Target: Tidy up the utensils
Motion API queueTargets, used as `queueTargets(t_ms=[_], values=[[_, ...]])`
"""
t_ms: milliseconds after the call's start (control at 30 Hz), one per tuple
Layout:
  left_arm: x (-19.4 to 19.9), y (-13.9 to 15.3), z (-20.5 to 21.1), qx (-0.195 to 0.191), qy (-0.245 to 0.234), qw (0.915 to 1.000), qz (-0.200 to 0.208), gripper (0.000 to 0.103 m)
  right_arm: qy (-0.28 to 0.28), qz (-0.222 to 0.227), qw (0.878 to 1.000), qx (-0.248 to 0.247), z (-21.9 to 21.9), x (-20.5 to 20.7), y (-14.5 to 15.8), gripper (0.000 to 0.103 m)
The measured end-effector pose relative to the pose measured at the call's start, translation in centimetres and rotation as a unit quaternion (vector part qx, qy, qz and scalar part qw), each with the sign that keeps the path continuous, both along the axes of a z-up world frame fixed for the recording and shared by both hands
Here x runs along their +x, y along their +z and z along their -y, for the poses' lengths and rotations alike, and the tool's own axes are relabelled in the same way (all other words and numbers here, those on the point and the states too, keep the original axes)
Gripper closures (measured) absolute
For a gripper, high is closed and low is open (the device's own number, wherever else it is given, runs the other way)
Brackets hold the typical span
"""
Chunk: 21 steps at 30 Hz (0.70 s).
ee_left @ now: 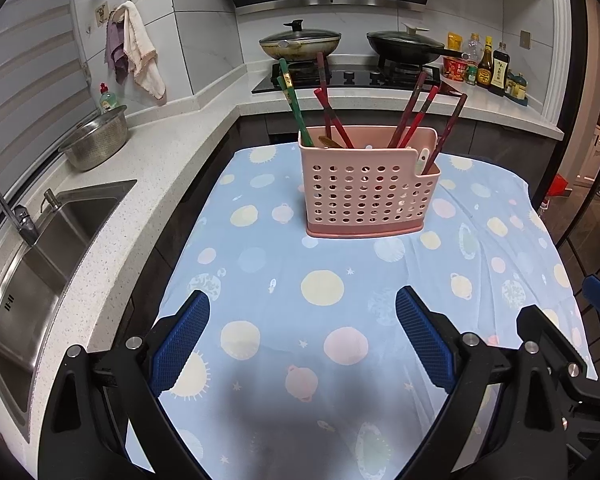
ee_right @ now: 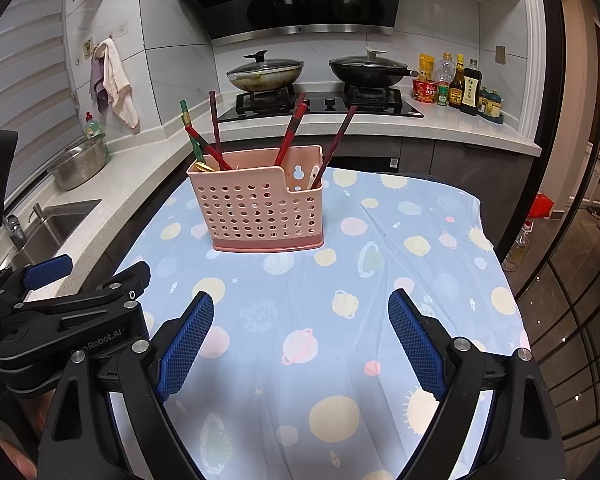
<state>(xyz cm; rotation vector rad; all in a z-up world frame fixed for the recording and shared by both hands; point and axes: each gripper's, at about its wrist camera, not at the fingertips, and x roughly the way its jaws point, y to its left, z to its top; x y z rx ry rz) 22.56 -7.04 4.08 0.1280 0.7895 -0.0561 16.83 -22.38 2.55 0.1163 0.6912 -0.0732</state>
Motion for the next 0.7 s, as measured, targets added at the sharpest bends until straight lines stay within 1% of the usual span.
queueTargets(t_ms=[567,700], values=[[0.02,0.00,-0.06,0.007,0.002,1.0000,0.003,0.013,-0.001,0.000,1.000,-0.001,-0.10,0.00,0.10,0.018],[0.14,-0.04,-0.06,0.006,0.001,1.0000,0.002,0.013,-0.003,-0.001,1.000,0.000,0.09,-0.01,0.03,0.015]])
